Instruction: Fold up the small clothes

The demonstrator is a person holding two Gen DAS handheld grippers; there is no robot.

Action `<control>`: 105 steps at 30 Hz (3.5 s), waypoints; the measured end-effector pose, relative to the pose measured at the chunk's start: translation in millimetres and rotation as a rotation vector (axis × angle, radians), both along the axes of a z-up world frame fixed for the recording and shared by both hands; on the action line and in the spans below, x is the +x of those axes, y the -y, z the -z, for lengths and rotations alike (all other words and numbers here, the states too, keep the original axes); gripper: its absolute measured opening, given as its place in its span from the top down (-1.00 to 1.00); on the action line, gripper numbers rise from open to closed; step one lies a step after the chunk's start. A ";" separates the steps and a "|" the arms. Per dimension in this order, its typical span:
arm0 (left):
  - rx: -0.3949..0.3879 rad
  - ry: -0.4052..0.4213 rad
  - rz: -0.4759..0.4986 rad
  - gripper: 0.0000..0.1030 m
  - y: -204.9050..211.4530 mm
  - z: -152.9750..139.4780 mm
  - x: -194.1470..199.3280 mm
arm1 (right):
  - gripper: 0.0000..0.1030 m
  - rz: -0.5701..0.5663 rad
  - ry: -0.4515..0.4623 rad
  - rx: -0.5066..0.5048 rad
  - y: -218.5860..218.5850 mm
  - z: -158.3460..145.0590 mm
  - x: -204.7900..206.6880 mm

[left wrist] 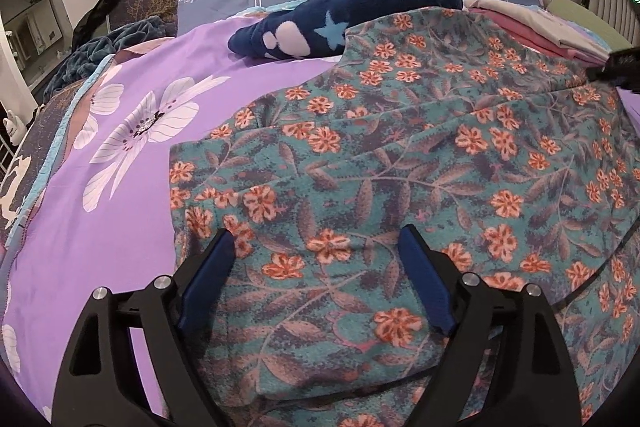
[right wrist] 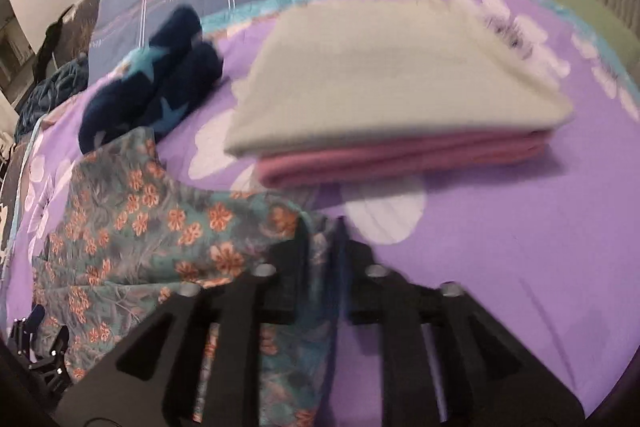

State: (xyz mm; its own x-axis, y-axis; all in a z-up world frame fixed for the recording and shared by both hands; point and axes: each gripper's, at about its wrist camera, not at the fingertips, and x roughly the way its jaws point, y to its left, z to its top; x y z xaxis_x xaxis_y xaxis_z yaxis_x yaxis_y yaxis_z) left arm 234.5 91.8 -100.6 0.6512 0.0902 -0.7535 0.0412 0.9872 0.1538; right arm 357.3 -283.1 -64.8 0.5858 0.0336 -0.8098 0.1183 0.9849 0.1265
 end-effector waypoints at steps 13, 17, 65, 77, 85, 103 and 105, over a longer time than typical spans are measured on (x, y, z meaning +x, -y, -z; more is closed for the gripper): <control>-0.030 -0.006 -0.007 -0.71 -5.2 0.7 1.7 | 0.30 -0.296 0.058 -0.104 -15.7 30.0 -134.0; -0.036 -0.007 -0.012 -0.72 -5.4 -0.1 1.5 | 0.14 -0.258 0.062 -0.232 -32.3 29.8 -133.7; -0.425 -0.135 0.277 0.58 -50.4 -5.8 -270.5 | 0.24 -0.341 -0.038 0.416 51.0 26.4 -388.0; -0.457 -0.183 0.282 0.69 -61.1 -8.0 -307.1 | 0.47 -0.354 -0.082 0.538 70.6 34.5 -402.5; -0.446 0.018 0.314 0.98 -68.6 -72.0 -312.7 | 0.94 -0.286 0.050 0.682 83.4 -0.9 -402.7; -0.481 0.382 0.410 0.90 -67.2 -175.7 -392.5 | 0.92 -0.381 0.508 0.621 101.1 -136.9 -476.0; -0.492 0.330 0.381 0.90 -65.8 -159.7 -374.0 | 0.91 -0.365 0.455 0.633 96.8 -122.8 -455.7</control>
